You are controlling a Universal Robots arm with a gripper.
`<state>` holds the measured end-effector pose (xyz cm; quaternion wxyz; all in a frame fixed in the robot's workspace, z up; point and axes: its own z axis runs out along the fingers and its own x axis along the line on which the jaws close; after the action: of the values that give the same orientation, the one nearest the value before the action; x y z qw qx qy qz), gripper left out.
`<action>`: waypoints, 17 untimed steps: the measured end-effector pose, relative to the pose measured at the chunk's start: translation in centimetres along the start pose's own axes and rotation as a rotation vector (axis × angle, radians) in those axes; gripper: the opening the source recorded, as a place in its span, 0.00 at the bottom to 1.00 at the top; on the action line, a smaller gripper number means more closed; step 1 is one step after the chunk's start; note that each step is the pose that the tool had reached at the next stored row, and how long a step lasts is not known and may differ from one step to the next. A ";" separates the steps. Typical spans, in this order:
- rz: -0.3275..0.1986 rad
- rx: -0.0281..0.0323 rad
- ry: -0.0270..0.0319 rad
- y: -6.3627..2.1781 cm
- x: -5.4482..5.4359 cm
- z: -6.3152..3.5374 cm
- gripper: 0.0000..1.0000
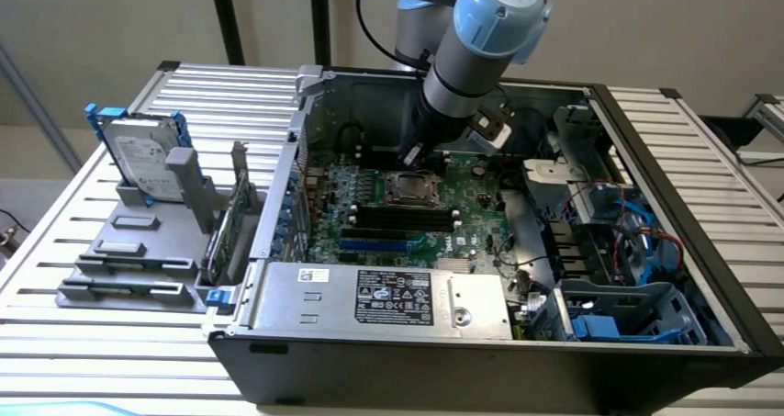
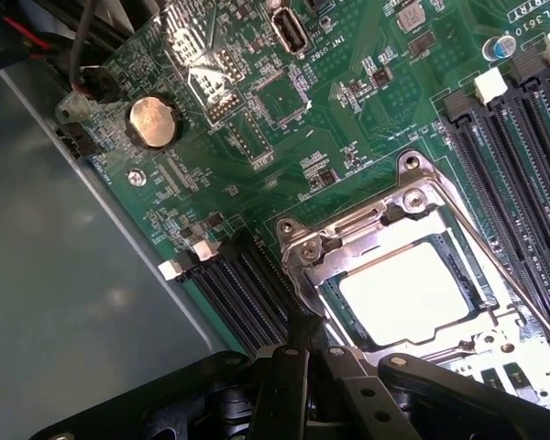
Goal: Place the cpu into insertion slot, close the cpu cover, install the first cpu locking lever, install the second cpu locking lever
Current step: 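Install the first cpu locking lever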
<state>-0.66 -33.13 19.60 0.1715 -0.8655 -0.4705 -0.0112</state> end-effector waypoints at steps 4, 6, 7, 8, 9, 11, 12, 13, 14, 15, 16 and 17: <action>0.000 0.0001 0.0002 -0.13 -0.1 0.02 0.11; 0.000 0.0001 0.0003 -0.22 -0.1 0.02 0.11; 0.000 0.0001 0.0004 -0.27 -0.2 0.02 0.11; 0.000 0.0001 0.0003 -0.32 -0.2 0.02 0.11; 0.000 0.0001 0.0003 -0.37 -0.2 0.02 0.11; 0.000 0.0000 0.0002 -0.45 -0.3 0.02 0.11; 0.000 0.0000 0.0001 -0.47 -0.3 0.02 0.11; 0.000 0.0000 0.0002 -0.48 -0.3 0.02 0.11; 0.000 0.0000 0.0001 -0.51 -0.3 0.02 0.11; 0.000 0.0000 0.0001 -0.54 -0.3 0.02 0.11; 0.000 0.0000 0.0001 -0.57 -0.4 0.02 0.11; 0.000 0.0000 0.0002 -0.60 -0.4 0.01 0.11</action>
<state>-1.36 -33.13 19.69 0.1715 -0.8655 -0.4704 -0.0113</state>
